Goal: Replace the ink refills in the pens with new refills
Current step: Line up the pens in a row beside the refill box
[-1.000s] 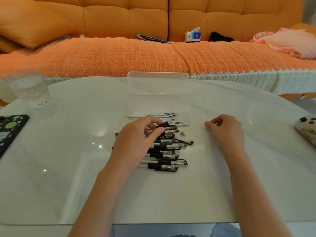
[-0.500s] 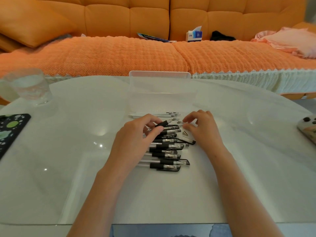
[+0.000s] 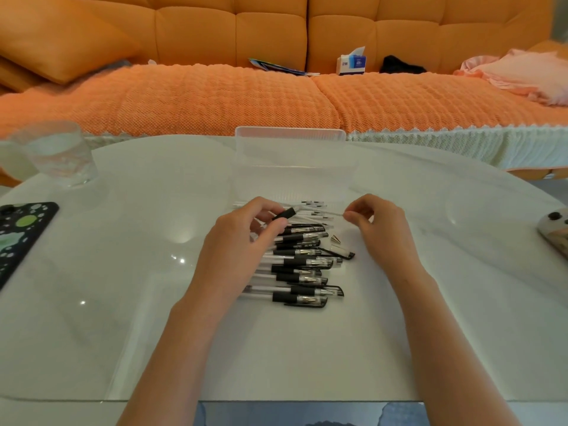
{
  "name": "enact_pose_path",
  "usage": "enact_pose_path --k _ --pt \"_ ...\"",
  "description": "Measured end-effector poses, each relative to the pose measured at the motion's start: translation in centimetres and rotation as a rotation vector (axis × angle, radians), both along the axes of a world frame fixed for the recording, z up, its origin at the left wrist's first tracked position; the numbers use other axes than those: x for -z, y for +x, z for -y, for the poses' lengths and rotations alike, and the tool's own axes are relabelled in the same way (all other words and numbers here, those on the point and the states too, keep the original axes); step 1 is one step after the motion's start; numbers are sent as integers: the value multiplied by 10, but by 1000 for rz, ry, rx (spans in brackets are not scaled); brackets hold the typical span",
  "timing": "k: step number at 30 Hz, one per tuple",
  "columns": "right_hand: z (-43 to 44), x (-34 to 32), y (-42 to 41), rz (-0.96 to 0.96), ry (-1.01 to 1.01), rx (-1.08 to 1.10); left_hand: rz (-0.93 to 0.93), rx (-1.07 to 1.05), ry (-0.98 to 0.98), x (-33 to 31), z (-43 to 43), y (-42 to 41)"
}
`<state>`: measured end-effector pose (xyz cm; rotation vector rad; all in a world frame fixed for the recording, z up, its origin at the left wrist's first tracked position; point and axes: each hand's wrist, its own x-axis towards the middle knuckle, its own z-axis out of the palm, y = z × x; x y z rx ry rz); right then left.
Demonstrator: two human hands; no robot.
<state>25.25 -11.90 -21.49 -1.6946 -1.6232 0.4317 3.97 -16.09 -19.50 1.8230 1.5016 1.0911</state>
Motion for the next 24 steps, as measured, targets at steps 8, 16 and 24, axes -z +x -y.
enact_pose_path --k 8,16,24 --pt "17 -23 5 -310 116 -154 263 -83 41 -10 0 -10" --pt "19 -24 0 -335 112 -197 273 -101 37 -13 1 -16" --pt "20 -27 -1 -334 111 -203 273 -99 28 -12 0 -16"
